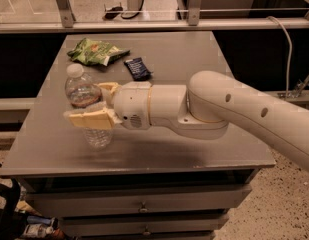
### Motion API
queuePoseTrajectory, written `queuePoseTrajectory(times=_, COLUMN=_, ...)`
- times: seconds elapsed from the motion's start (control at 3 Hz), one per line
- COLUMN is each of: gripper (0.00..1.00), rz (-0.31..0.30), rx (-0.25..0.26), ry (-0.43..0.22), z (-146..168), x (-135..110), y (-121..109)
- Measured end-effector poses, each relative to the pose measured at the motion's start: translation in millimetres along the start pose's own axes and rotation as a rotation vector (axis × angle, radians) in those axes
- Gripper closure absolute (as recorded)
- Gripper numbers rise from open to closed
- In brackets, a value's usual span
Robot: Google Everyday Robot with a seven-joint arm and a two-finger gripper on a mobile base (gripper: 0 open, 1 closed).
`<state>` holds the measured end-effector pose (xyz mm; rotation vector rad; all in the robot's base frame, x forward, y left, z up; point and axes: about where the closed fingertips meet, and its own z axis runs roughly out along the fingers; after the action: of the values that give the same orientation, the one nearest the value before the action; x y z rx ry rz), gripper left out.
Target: Pick water bottle
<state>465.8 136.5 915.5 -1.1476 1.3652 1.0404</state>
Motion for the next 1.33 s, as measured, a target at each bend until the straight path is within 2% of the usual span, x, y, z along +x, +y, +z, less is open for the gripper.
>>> queuePoseTrajectory(times=0.33, gripper=0.86, rz=-0.003, rx=-0.004, ry=0.001, z=1.7, x=-1.3, y=1.8)
queuePoseTrajectory(times=0.67, gripper=1.0, rz=-0.006, rx=-0.007, ry=0.001, z=3.3, x=-2.6, y=3.6)
queuePoseTrajectory(times=1.0, gripper=1.0, rz=-0.006, rx=-0.007, ry=0.001, z=3.3, x=-2.6, y=3.6)
queuePoseTrajectory(times=1.33, gripper=1.0, rz=-0.052, rx=-0.008, ry=-0.014, z=0.8, x=-16.2, y=6.7)
